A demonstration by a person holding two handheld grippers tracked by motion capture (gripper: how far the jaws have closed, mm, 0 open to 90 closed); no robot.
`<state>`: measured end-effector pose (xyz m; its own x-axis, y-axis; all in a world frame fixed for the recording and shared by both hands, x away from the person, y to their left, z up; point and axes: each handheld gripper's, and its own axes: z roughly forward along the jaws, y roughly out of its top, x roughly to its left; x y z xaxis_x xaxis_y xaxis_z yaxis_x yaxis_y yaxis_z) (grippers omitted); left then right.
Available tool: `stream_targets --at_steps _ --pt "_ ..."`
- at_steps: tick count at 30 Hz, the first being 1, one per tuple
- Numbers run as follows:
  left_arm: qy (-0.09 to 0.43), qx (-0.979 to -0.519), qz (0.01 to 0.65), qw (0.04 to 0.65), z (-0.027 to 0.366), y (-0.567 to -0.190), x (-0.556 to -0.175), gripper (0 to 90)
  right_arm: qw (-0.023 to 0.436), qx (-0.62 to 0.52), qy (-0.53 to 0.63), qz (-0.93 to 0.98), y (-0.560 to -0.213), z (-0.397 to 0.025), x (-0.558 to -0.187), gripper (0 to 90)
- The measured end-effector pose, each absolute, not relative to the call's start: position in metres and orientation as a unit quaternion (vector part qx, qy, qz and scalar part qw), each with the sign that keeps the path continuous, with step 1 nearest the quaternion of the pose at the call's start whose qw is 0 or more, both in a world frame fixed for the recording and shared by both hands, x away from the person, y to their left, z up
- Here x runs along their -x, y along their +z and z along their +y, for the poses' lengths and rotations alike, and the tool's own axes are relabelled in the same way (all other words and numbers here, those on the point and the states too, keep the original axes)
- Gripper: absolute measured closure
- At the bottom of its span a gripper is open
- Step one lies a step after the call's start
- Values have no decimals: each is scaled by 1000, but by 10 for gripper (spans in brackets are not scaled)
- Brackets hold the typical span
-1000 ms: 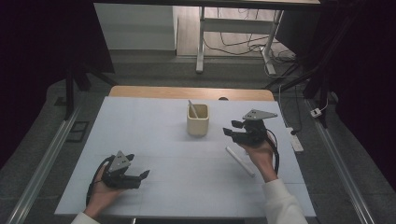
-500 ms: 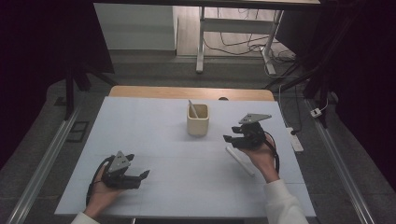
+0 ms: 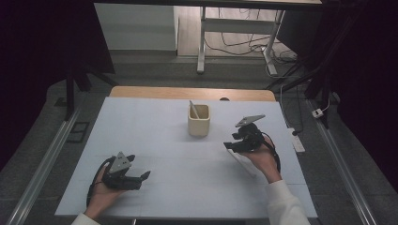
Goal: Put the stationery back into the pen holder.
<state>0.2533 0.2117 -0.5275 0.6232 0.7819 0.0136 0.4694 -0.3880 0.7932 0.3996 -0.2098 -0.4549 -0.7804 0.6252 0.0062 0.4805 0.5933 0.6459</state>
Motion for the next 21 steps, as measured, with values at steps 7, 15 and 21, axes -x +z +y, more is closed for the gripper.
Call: stream_targets --at_steps 7,15,21 --pt "197 -810 386 396 211 -528 -253 153 106 -314 305 893 -459 -209 -401 413" --pt "197 -810 386 395 211 -528 -253 153 100 -316 284 900 -466 -209 -405 396" --pt "197 -811 385 395 211 -528 -253 153 91 -322 259 906 -475 -207 -408 389"
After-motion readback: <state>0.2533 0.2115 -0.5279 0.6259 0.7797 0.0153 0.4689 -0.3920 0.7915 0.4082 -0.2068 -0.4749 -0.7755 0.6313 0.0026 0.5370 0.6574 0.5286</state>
